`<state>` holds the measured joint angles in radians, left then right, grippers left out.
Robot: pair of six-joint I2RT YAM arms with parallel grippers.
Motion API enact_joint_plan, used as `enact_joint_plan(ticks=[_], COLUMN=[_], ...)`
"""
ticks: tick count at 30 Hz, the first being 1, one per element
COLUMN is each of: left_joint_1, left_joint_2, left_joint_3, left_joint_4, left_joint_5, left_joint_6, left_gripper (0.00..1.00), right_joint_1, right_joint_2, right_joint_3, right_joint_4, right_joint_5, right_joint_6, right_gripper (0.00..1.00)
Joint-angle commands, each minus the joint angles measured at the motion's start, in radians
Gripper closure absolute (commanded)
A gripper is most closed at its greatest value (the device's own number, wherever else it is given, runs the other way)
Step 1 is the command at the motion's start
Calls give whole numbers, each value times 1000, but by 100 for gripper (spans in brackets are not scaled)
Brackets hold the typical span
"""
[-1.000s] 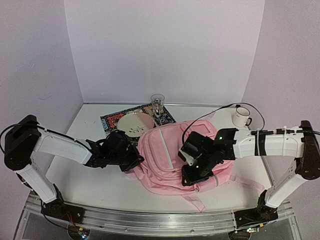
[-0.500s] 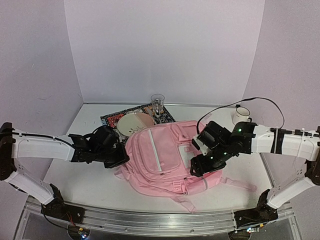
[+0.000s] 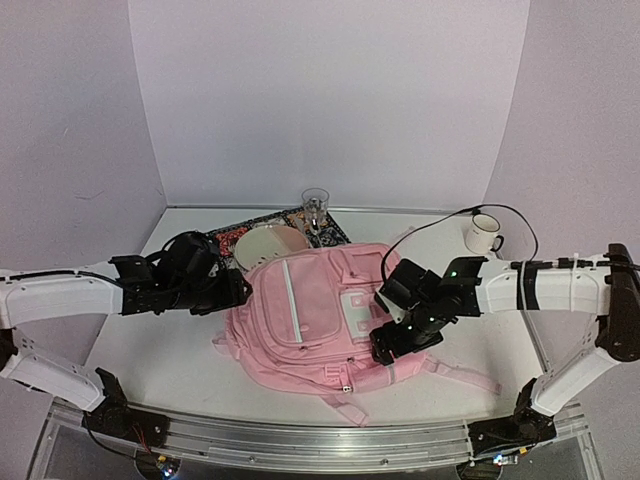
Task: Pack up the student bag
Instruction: Adjust the largest pocket of the student bag, then hold the largest pocket of the student bag.
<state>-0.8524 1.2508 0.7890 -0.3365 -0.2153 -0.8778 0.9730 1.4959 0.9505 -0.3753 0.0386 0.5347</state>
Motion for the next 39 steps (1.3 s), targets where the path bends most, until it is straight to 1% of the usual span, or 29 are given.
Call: enact_joint_plan(ticks=[1,4,7,9,13,15,19,21,27,28,34,39], left_joint_1=[-112,-219,-343,-395,-451,-465,-476,-478,-478,-478,-477,-480], left_joint_2=[-78,-32,79,153,289,354,450,482,534,538,554,535], left_joint_3=[92,138,195,236,326,363,426,441,437,436,439,414], left_joint_4=[-28,-28,-26,-26,-19,-18,-15,-15,-17,-17,-66,-85], left_joint_5=[-34,-34,-36,-29,14,42,112,137,176,177,144,170], left_joint_6=[91,84,70,67,72,76,78,71,8,0,-56,-52], left_gripper=[34,32,32,31,31,33,36,37,42,43,48,52], right_joint_1=[-6,-31,-75,-98,-120,-128,-129,-128,-129,-128,-128,-128], right_joint_2=[3,-45,-93,-109,-135,-141,-138,-132,-146,-149,-144,-140], right_joint_3=[-42,-77,-116,-138,-203,-241,-285,-298,-328,-329,-331,-331], right_joint_4=[-26,-23,-3,8,70,124,221,252,339,344,352,355], right_joint_5=[67,92,72,50,-6,-53,-134,-164,-235,-239,-246,-246], right_joint_6=[75,109,118,123,150,161,173,177,188,187,174,163], right_gripper=[8,4,2,2,2,2,8,12,30,31,32,32])
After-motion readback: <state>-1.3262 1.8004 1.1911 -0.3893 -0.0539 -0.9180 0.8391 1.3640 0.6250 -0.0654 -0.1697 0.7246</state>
